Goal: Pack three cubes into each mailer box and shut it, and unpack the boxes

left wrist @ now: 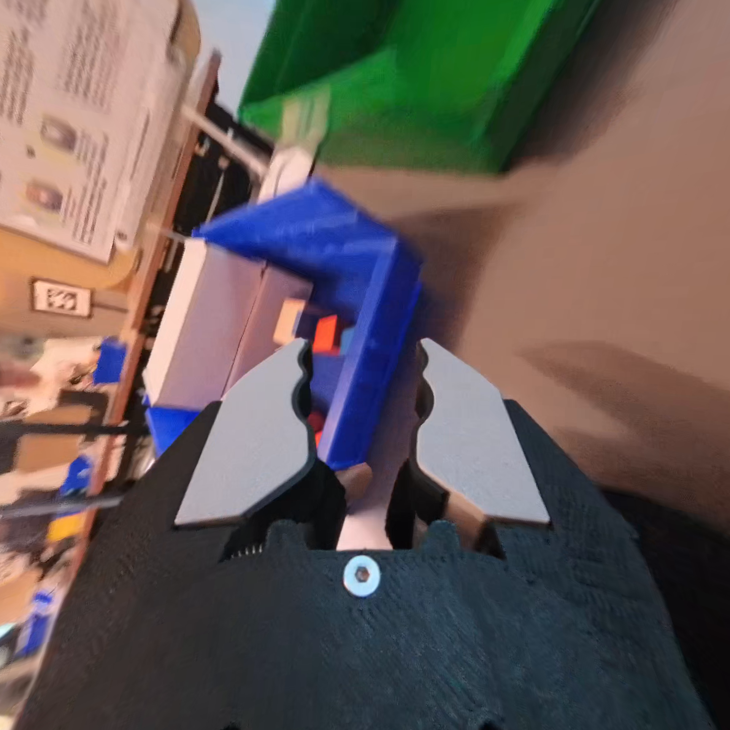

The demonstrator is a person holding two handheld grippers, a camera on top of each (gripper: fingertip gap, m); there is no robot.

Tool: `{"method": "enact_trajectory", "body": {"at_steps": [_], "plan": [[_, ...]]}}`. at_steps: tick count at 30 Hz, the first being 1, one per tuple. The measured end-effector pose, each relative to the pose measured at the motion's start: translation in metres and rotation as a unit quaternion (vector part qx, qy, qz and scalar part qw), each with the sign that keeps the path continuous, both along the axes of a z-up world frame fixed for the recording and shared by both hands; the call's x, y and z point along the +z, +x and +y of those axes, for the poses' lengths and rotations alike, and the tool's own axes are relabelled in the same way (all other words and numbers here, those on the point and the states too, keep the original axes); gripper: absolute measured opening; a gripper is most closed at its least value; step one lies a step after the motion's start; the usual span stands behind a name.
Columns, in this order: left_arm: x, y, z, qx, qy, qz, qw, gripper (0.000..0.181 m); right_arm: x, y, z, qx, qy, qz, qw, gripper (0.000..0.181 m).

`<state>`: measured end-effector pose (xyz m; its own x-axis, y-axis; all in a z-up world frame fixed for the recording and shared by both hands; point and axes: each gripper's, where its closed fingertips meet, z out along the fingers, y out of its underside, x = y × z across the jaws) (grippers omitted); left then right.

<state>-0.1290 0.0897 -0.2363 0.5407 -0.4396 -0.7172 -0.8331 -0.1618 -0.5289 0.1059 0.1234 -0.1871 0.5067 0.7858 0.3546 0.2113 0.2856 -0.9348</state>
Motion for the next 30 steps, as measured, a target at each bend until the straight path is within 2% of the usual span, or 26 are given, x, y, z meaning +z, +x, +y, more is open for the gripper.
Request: {"method": "enact_trajectory", "body": {"at_steps": [1, 3, 5, 7, 9, 14, 21, 30], "plan": [[-0.008, -0.017, 0.003, 0.017, -0.005, 0.026, 1.000, 0.052, -0.018, -0.011, -0.003, 0.010, -0.025, -0.060, 0.998, 0.076], [-0.019, -0.033, 0.009, 0.032, -0.014, 0.047, 0.998, 0.054, -0.049, -0.022, 0.002, -0.008, -0.033, -0.183, 0.983, 0.072], [-0.029, -0.037, 0.015, 0.031, -0.028, 0.050, 0.998, 0.053, -0.063, -0.026, 0.013, -0.047, 0.029, -0.285, 0.957, 0.062], [-0.037, -0.041, 0.020, 0.034, -0.033, 0.073, 0.996, 0.052, -0.071, -0.032, 0.024, -0.067, 0.089, -0.357, 0.928, 0.057], [-0.044, -0.047, 0.022, 0.039, -0.044, 0.107, 0.993, 0.052, -0.085, -0.039, 0.029, -0.062, 0.096, -0.411, 0.905, 0.060], [-0.049, -0.063, 0.026, 0.052, -0.042, 0.140, 0.988, 0.036, -0.090, -0.038, 0.043, -0.082, 0.132, -0.453, 0.878, 0.035], [-0.049, -0.079, 0.016, 0.061, -0.051, 0.134, 0.988, 0.036, -0.091, -0.014, 0.050, -0.099, 0.113, -0.469, 0.870, 0.035], [-0.049, -0.118, -0.022, 0.094, -0.054, 0.129, 0.986, 0.037, -0.091, 0.028, 0.060, -0.120, 0.114, -0.475, 0.864, 0.035]]}}
